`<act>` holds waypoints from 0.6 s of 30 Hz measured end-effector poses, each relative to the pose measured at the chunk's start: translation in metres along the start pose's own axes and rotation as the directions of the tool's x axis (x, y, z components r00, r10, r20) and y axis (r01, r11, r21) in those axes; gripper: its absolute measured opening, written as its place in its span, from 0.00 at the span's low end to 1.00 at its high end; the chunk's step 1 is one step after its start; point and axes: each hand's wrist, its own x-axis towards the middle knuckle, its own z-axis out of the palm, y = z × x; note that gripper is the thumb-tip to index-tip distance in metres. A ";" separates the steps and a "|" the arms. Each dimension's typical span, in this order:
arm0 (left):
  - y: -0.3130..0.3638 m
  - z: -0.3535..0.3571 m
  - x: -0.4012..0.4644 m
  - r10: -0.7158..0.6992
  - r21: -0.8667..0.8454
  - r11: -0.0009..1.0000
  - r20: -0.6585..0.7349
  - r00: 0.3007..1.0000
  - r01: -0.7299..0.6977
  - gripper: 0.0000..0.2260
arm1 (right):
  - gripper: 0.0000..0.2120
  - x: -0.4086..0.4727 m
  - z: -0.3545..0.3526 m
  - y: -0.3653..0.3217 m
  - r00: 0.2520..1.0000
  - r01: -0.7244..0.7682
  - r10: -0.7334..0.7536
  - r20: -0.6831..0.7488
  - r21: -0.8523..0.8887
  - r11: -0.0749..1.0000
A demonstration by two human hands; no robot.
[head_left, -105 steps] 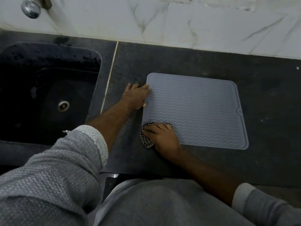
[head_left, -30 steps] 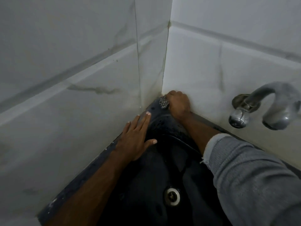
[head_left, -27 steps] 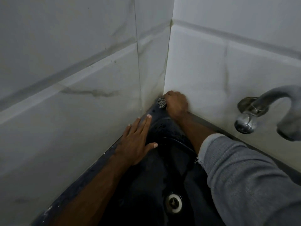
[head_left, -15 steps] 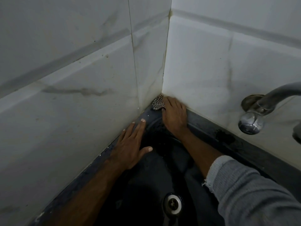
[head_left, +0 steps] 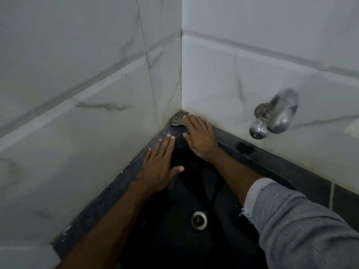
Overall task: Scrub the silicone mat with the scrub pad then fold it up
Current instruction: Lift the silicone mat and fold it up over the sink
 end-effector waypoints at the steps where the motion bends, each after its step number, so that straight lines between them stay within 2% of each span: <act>1: 0.010 -0.003 -0.006 0.007 -0.002 1.000 -0.005 1.000 -0.007 0.40 | 0.27 -0.015 -0.010 -0.003 1.000 -0.010 0.010 0.004 0.013 1.000; 6: 0.078 -0.001 -0.049 0.071 -0.040 0.997 0.023 0.997 -0.070 0.39 | 0.28 -0.119 -0.050 0.002 0.998 -0.060 0.060 0.029 0.009 0.998; 18: 0.265 0.063 -0.128 0.280 -0.097 0.958 0.137 0.950 -0.269 0.40 | 0.27 -0.355 -0.122 0.083 0.943 -0.332 0.332 -0.005 0.037 0.943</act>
